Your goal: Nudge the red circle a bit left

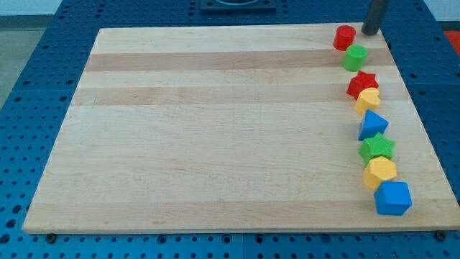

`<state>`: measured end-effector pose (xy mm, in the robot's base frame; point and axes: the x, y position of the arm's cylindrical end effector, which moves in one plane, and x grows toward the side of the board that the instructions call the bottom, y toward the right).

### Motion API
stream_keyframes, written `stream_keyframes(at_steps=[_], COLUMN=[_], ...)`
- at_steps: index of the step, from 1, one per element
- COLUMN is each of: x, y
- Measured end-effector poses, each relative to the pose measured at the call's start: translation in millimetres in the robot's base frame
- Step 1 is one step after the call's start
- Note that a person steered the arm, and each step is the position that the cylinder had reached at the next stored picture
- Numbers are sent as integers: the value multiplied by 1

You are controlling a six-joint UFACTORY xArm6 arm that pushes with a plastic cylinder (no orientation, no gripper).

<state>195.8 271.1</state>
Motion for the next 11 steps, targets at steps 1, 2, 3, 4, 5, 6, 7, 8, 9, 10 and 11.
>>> stream_keyframes(at_steps=[1, 2, 3, 4, 5, 6, 7, 8, 9, 10, 11], x=[-5, -4, -3, -3, -3, 10, 31, 33, 36, 7, -4], y=[-1, -22, -29, -37, -38, -35, -27, -27, -27, -27, -36])
